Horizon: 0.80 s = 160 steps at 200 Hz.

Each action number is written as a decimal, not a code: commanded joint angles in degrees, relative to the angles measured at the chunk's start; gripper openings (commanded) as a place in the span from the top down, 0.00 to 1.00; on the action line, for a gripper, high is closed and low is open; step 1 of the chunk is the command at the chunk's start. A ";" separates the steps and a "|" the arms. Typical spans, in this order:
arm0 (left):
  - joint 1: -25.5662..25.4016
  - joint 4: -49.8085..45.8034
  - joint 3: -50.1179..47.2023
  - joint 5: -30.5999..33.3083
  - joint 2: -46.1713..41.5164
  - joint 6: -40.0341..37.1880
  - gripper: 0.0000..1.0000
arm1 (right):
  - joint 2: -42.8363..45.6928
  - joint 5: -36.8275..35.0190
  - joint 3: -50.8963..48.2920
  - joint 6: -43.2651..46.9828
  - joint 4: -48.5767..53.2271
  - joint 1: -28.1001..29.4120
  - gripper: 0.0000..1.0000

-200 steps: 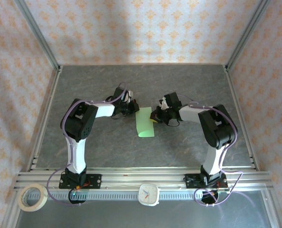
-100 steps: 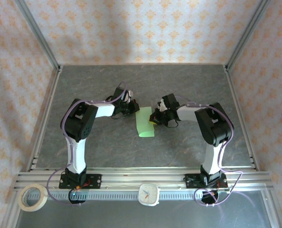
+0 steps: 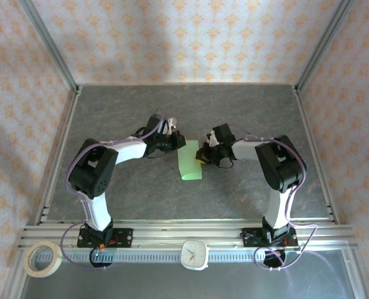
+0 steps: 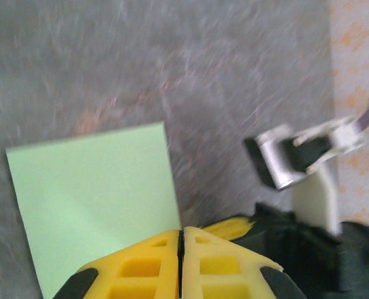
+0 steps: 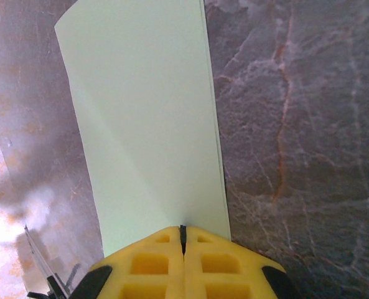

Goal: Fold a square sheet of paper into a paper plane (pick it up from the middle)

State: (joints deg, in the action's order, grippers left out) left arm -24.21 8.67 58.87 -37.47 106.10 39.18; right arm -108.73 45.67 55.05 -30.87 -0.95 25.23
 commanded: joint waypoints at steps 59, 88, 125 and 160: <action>-0.36 -3.77 -4.01 6.27 5.75 -0.54 0.97 | -1.30 -4.92 -2.24 -0.66 4.77 0.20 1.00; -0.40 -4.72 -4.68 6.94 5.78 -1.71 0.97 | 1.06 -2.56 -1.51 -2.13 2.97 -0.14 0.96; -0.40 -5.06 -4.53 6.91 5.52 -2.43 0.98 | 6.47 -2.84 -0.36 -5.57 -0.24 -2.00 0.92; -0.54 -4.73 -4.36 6.43 5.77 -2.51 0.97 | 5.71 0.13 1.43 -4.06 1.75 -1.91 0.94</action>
State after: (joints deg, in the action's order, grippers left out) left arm -24.77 7.35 55.51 -35.05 109.54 38.46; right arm -103.07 44.58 54.92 -35.11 -0.73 22.96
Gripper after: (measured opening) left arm 0.053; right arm 0.072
